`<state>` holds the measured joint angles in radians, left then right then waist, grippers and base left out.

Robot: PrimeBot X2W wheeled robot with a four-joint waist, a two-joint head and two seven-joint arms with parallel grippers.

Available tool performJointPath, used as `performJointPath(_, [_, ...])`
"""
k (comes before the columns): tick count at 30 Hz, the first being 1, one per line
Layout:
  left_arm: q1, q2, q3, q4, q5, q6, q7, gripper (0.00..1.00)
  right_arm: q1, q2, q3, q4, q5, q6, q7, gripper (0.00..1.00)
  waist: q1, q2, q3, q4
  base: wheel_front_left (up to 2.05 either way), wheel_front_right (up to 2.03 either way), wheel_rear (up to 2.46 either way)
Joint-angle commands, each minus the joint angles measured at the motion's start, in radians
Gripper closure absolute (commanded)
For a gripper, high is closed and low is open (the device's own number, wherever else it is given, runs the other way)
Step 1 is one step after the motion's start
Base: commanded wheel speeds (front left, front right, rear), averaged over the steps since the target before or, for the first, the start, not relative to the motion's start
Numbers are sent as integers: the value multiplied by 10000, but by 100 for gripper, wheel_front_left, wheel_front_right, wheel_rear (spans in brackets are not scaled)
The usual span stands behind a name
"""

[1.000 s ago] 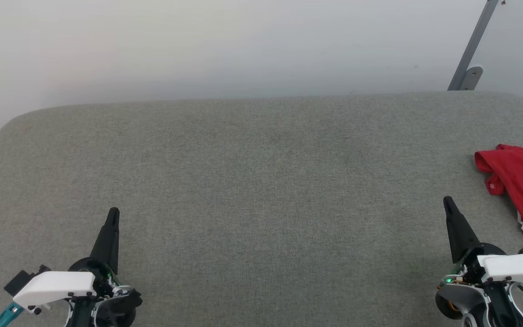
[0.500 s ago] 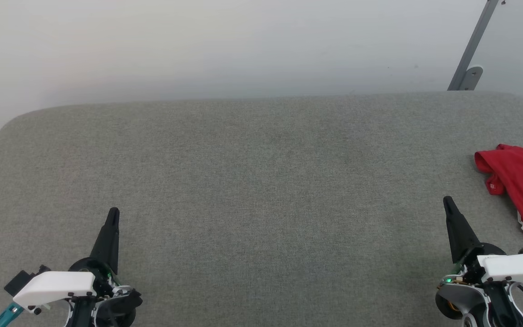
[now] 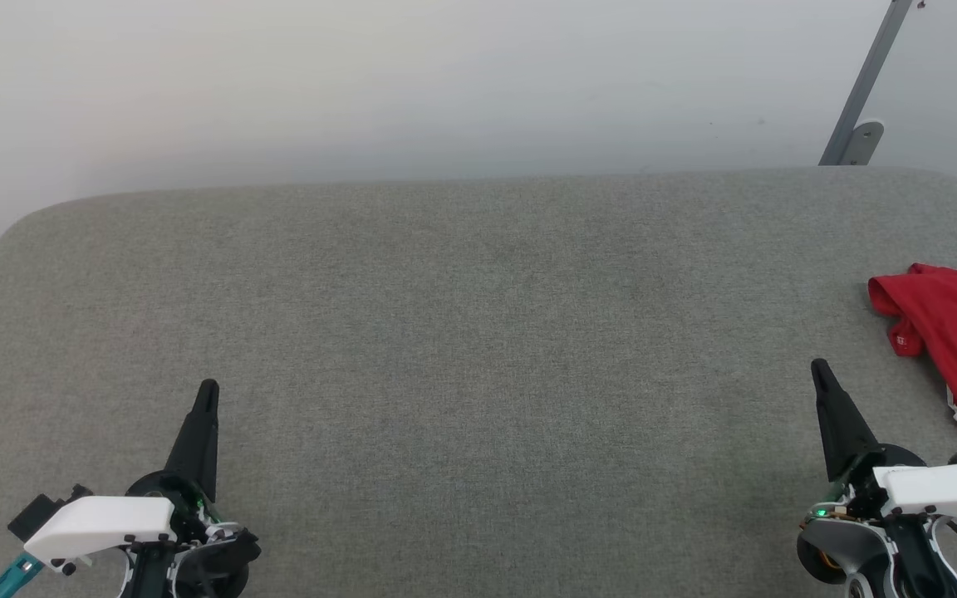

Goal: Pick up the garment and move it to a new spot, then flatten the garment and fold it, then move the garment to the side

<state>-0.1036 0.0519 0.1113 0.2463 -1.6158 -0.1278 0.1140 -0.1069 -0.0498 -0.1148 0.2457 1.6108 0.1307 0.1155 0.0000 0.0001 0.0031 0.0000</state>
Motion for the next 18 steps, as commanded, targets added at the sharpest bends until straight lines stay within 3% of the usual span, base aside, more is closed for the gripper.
performJointPath(1, [-119,-14,27,-1,32,-53,12,100,-48,15,4,-22,39,0,8,100,0,-1,0,0,0,0,0])
performJointPath(18, [-120,-17,32,-1,39,-53,21,100,-48,15,3,-22,40,0,8,100,0,-1,0,0,0,0,0])
